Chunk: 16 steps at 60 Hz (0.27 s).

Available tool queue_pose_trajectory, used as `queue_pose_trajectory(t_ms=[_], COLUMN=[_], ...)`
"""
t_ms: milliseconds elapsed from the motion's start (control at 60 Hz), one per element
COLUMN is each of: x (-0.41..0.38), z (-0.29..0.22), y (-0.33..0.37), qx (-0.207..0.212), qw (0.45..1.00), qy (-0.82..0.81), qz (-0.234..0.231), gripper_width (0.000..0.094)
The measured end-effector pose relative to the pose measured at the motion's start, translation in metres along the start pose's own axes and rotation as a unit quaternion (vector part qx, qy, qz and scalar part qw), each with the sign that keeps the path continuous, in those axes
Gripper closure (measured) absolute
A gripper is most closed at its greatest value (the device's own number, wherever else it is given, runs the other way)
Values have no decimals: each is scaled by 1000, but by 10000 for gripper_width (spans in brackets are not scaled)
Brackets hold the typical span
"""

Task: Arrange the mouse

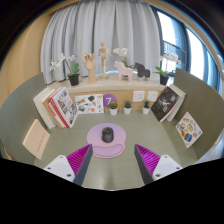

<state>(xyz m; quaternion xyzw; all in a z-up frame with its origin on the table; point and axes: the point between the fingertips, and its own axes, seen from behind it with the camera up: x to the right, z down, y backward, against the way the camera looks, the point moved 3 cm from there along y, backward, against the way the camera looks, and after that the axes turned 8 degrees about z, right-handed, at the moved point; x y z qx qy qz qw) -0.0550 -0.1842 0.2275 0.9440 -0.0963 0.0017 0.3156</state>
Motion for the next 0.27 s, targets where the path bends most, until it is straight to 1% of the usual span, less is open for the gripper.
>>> queue_pose_trajectory(t_ms=[267], x=[21], z=[18], y=[56], qx=[52], qw=[999], qy=[-12], qz=[-5], gripper_width=[84])
